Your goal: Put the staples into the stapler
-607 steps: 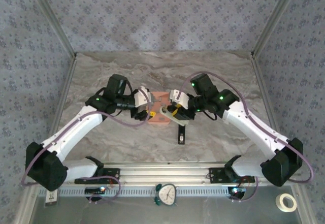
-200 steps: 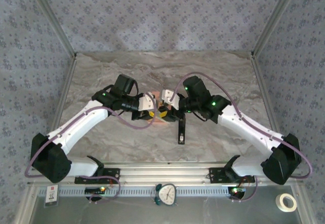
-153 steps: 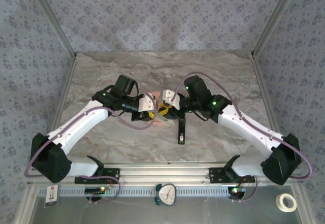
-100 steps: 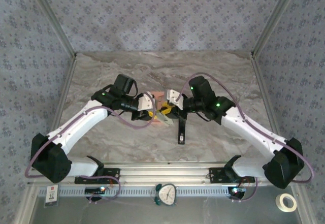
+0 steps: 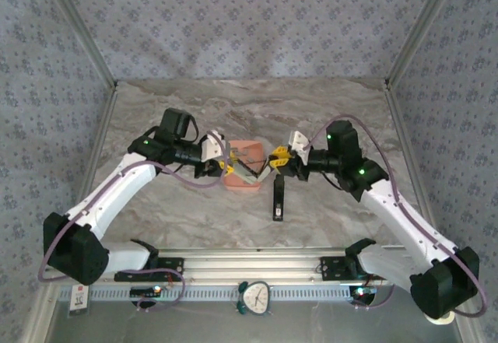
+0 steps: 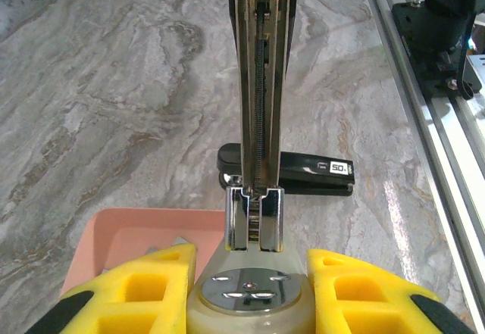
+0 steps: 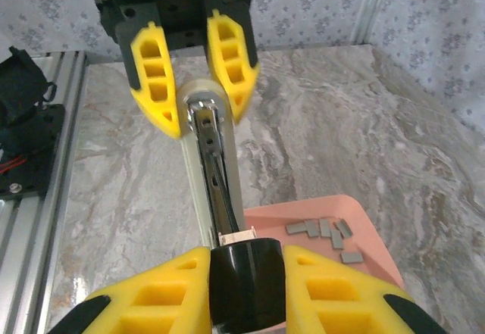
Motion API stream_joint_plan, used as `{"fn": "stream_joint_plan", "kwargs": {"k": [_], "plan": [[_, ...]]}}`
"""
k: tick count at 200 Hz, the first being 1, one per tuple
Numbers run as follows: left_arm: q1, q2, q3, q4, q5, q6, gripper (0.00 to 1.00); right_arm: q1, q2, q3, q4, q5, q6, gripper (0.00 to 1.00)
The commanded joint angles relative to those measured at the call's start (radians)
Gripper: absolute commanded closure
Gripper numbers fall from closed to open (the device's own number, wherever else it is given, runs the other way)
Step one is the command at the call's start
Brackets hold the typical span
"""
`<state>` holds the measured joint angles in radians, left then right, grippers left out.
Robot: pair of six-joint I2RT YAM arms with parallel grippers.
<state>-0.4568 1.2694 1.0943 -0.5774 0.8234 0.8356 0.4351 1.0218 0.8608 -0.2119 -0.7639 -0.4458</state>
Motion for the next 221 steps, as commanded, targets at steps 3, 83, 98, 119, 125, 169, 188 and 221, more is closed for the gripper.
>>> {"fn": "stream_joint_plan", "kwargs": {"k": [3, 83, 98, 119, 125, 169, 188, 221], "plan": [[0.040, -0.059, 0.019, 0.098, 0.105, -0.086, 1.00, -0.052, -0.030, -0.050, -0.047, 0.038, 0.041, 0.76], [0.079, -0.082, 0.054, 0.170, 0.185, -0.175, 1.00, -0.150, -0.079, -0.172, -0.035, 0.086, 0.071, 0.76], [0.080, -0.081, 0.060, 0.179, 0.190, -0.182, 1.00, -0.155, -0.084, -0.180, -0.036, 0.101, 0.072, 0.76], [0.080, -0.074, 0.069, 0.157, 0.165, -0.163, 1.00, -0.132, -0.090, -0.157, -0.031, 0.083, 0.091, 0.66], [0.077, -0.071, 0.070, 0.146, 0.157, -0.148, 1.00, -0.110, -0.088, -0.140, -0.037, 0.090, 0.094, 0.62], [0.034, -0.055, 0.079, 0.063, 0.066, -0.034, 1.00, 0.125, 0.013, 0.080, -0.092, 0.306, 0.113, 0.40], [0.010, -0.048, 0.084, 0.047, 0.010, -0.009, 1.00, 0.187, 0.087, 0.183, -0.081, 0.407, 0.180, 0.34], [-0.013, -0.050, 0.075, 0.071, -0.076, -0.008, 1.00, 0.243, 0.208, 0.323, -0.132, 0.513, 0.484, 0.31]]}}
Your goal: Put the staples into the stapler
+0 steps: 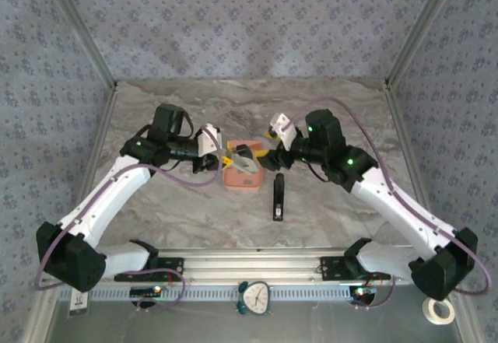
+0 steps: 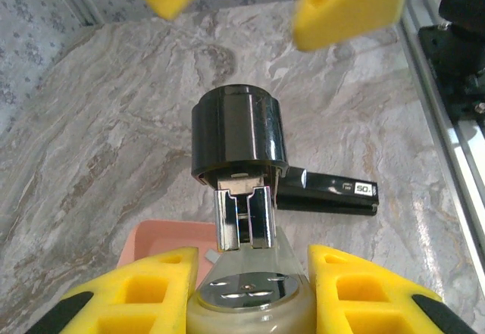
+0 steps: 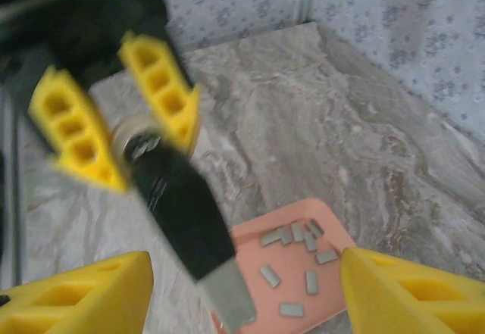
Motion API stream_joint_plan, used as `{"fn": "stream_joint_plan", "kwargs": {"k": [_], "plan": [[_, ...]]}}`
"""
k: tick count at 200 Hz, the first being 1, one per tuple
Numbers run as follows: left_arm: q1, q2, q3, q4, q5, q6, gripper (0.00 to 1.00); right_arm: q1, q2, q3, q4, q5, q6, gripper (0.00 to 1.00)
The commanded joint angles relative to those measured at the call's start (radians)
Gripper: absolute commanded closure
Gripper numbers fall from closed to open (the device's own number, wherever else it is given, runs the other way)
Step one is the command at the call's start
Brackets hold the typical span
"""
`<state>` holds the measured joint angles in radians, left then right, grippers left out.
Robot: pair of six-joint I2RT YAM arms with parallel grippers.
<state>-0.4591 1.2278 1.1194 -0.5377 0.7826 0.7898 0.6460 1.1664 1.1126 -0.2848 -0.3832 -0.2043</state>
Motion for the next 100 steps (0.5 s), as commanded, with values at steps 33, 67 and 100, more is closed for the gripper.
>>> {"fn": "stream_joint_plan", "kwargs": {"k": [33, 67, 100], "plan": [[-0.019, -0.010, 0.039, 0.041, -0.048, 0.038, 1.00, 0.094, 0.118, 0.134, -0.047, 0.110, 0.383, 0.27], [-0.025, -0.008, 0.037, 0.022, -0.033, 0.069, 1.00, 0.139, 0.116, 0.117, -0.060, 0.064, 0.145, 0.25], [-0.030, -0.004, 0.043, -0.008, -0.004, 0.109, 1.00, 0.146, 0.105, 0.092, -0.119, 0.033, -0.189, 0.30]]}}
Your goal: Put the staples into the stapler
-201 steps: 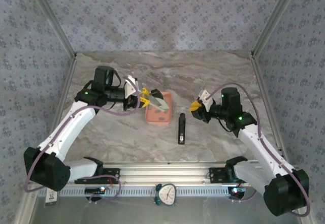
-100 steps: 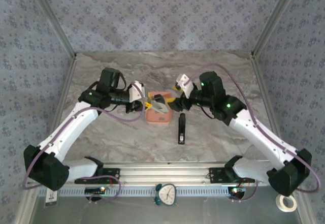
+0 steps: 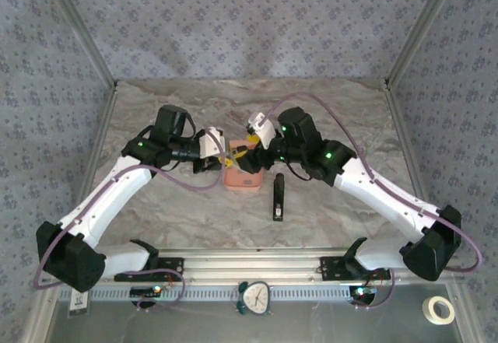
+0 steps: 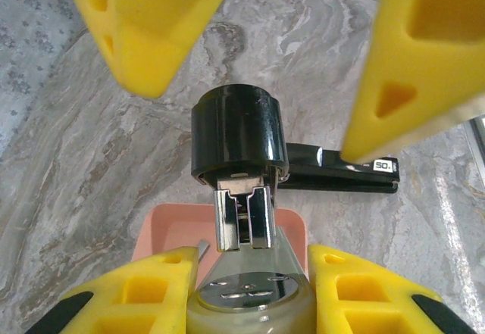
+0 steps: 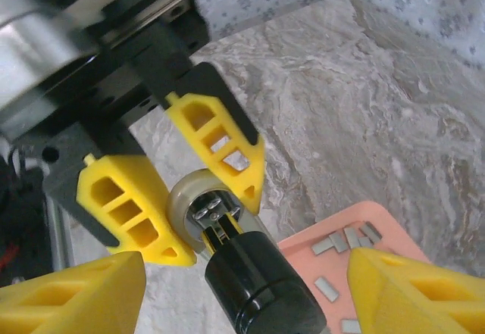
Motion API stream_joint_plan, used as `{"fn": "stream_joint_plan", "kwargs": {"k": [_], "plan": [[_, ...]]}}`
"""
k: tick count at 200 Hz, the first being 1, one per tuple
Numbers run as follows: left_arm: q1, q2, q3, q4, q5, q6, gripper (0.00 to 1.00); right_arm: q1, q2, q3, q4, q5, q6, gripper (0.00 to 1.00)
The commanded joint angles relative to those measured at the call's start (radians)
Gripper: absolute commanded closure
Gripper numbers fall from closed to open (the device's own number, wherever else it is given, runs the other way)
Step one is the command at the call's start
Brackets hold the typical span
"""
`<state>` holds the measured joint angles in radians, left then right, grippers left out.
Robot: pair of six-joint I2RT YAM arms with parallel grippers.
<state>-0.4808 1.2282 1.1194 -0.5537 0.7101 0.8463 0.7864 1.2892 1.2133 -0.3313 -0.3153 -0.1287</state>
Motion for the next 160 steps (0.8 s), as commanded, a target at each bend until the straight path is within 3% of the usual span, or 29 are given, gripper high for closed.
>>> {"fn": "stream_joint_plan", "kwargs": {"k": [1, 43, 122, 160], "plan": [[-0.009, -0.004, 0.043, 0.008, 0.069, 0.054, 1.00, 0.005, -0.018, -0.008, -0.075, -0.036, -0.274, 0.30], [-0.012, 0.001, 0.047, 0.001, 0.096, 0.061, 1.00, -0.019, 0.010, 0.022, -0.164, -0.135, -0.472, 0.37], [-0.014, 0.005, 0.052, 0.011, 0.147, 0.053, 1.00, -0.048, 0.051, 0.009, -0.097, -0.225, -0.491, 0.41], [-0.016, 0.002, 0.047, 0.014, 0.154, 0.050, 1.00, -0.067, 0.052, -0.004, -0.051, -0.259, -0.492, 0.52]]}}
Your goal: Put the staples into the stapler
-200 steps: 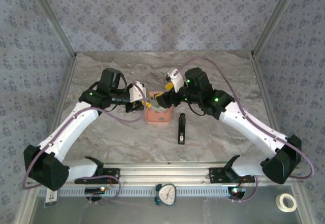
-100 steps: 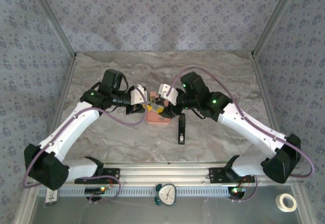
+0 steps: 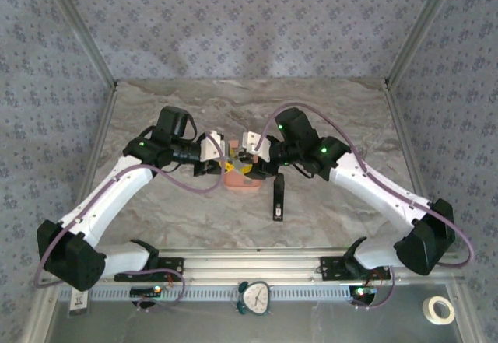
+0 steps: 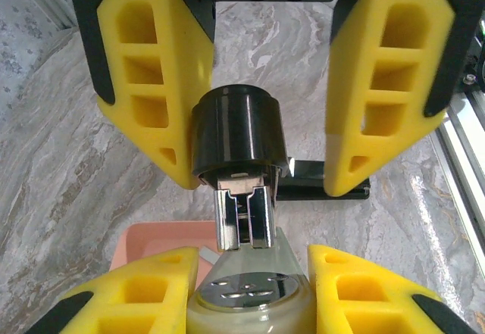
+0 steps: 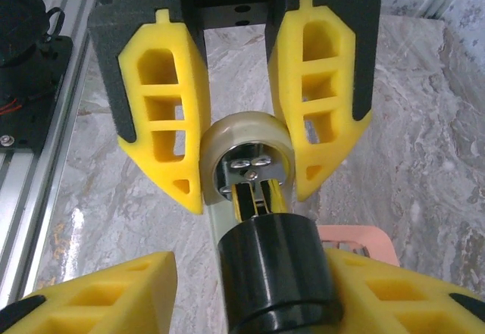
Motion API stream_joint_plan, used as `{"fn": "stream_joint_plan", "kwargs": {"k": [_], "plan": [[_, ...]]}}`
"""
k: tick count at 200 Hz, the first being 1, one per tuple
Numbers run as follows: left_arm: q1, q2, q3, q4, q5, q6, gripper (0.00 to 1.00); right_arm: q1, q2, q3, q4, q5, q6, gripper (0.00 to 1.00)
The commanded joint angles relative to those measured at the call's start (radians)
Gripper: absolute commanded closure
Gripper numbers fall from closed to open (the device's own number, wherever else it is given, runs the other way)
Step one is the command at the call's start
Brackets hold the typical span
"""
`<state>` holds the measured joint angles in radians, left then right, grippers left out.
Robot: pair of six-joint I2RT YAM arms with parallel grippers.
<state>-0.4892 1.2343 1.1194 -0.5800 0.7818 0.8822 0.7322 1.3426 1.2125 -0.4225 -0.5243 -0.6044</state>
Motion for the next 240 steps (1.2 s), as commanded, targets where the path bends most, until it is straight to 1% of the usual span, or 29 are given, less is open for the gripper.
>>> {"fn": "stream_joint_plan", "kwargs": {"k": [1, 17, 32, 44, 49, 53, 63, 71, 77, 86, 96, 113, 126, 154, 163, 194, 214, 240], "plan": [[-0.008, -0.004, 0.047, 0.041, 0.083, 0.013, 1.00, -0.014, -0.001, -0.004, 0.041, -0.050, -0.017, 0.52], [-0.006, -0.004, 0.044, 0.044, 0.085, 0.009, 1.00, -0.017, -0.002, -0.002, 0.048, -0.061, -0.016, 0.60], [-0.007, -0.004, 0.037, 0.061, 0.080, -0.004, 1.00, -0.021, -0.004, -0.002, 0.048, -0.063, -0.017, 0.74], [-0.007, -0.004, 0.030, 0.084, 0.065, -0.031, 0.99, -0.022, -0.013, -0.004, 0.038, -0.055, -0.017, 0.83], [-0.007, -0.004, 0.025, 0.097, 0.057, -0.049, 0.94, -0.022, -0.018, -0.007, 0.038, -0.044, -0.017, 0.86], [-0.007, -0.005, 0.020, 0.108, 0.049, -0.063, 0.87, -0.023, -0.024, -0.010, 0.042, -0.022, -0.017, 0.88], [-0.007, -0.007, 0.006, 0.136, 0.028, -0.099, 0.69, -0.021, -0.040, -0.011, 0.054, 0.041, -0.005, 0.92], [-0.008, -0.012, -0.010, 0.164, 0.014, -0.141, 0.52, -0.019, -0.050, -0.046, 0.062, 0.095, 0.016, 0.95], [-0.008, -0.018, -0.026, 0.191, 0.007, -0.175, 0.43, -0.018, -0.059, -0.056, 0.068, 0.135, 0.035, 0.97], [-0.007, -0.030, -0.051, 0.237, -0.005, -0.234, 0.35, -0.016, -0.069, -0.069, 0.071, 0.171, 0.050, 0.98], [-0.007, -0.044, -0.087, 0.294, -0.020, -0.308, 0.30, -0.013, -0.079, -0.085, 0.075, 0.201, 0.069, 0.99], [-0.008, -0.068, -0.154, 0.415, -0.072, -0.472, 0.27, -0.006, -0.092, -0.113, 0.095, 0.231, 0.107, 1.00], [-0.010, -0.077, -0.194, 0.479, -0.084, -0.566, 0.27, 0.002, -0.098, -0.131, 0.113, 0.240, 0.126, 1.00], [-0.038, -0.084, -0.251, 0.544, -0.153, -0.666, 0.27, 0.015, -0.103, -0.152, 0.146, 0.246, 0.158, 1.00], [-0.044, -0.083, -0.262, 0.563, -0.160, -0.695, 0.27, 0.019, -0.103, -0.155, 0.153, 0.247, 0.162, 1.00], [-0.053, -0.066, -0.274, 0.586, -0.203, -0.748, 0.27, 0.027, -0.105, -0.163, 0.175, 0.244, 0.161, 1.00], [-0.052, -0.061, -0.278, 0.579, -0.224, -0.751, 0.28, 0.029, -0.111, -0.163, 0.187, 0.231, 0.158, 1.00], [-0.051, -0.062, -0.279, 0.540, -0.287, -0.728, 0.30, 0.029, -0.132, -0.176, 0.208, 0.222, 0.158, 1.00]]}}
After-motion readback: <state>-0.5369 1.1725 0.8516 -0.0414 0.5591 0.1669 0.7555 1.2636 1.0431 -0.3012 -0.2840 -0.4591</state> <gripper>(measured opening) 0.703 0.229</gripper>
